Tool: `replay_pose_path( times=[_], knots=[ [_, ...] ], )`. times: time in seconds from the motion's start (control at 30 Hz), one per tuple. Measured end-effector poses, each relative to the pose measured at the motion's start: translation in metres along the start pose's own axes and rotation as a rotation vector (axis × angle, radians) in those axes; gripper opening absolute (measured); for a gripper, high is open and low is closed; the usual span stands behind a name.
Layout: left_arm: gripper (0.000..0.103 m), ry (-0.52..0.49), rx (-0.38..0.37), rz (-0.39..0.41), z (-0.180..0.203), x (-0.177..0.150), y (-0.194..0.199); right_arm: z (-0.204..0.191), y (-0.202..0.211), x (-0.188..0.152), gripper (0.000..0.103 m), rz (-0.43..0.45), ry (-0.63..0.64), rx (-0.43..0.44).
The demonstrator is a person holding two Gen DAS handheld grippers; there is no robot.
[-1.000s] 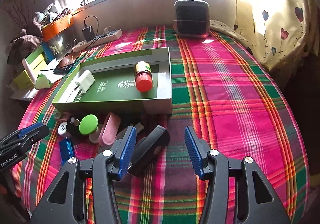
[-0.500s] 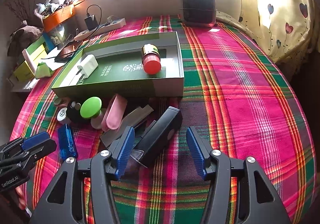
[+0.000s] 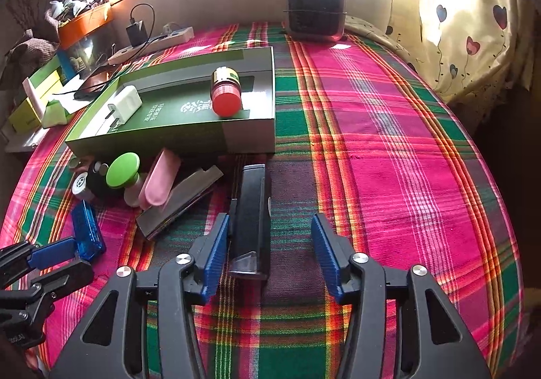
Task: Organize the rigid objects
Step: 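Move the left tool to the blue USB tester while the right tool grasps the black stapler, then close the left tool on the blue USB tester and lift it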
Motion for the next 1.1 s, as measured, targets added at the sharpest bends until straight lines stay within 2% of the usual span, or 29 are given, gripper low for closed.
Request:
replay_pose_path(
  times=[0.1, 0.43, 0.63, 0.83, 1.0, 1.1],
  knots=[
    [0.043, -0.015, -0.008, -0.006, 0.007, -0.001, -0.002, 0.005, 0.001, 0.0, 0.029, 0.004, -0.019, -0.001],
    [0.043, -0.058, -0.031, -0.032, 0.029, 0.008, -0.015, 0.009, 0.002, -0.002, 0.026, 0.012, -0.026, 0.025],
    [0.043, -0.068, -0.015, -0.03, 0.031, 0.013, -0.018, 0.01, 0.001, -0.002, 0.026, 0.01, -0.032, 0.034],
    [0.043, -0.139, 0.059, 0.024, 0.029, 0.013, 0.001, 0.009, 0.001, -0.002, 0.026, 0.01, -0.03, 0.035],
    [0.043, -0.119, 0.155, 0.027, 0.001, 0.019, 0.004, 0.009, 0.001, -0.002, 0.025, 0.011, -0.031, 0.044],
    [0.043, -0.128, 0.185, 0.024, -0.008, 0.022, 0.002, 0.009, 0.001, -0.002, 0.025, 0.011, -0.031, 0.047]
  ],
)
Point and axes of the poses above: each gripper's, at about its wrist camera, not at the fingertips, and y roughly against the way its jaws point, z to its right, x to its top, the point moved 9 cm from there along -y, roughly the way its jaws point, and after that the axes turned 8 degrees about -z, right-handed, at the moved point
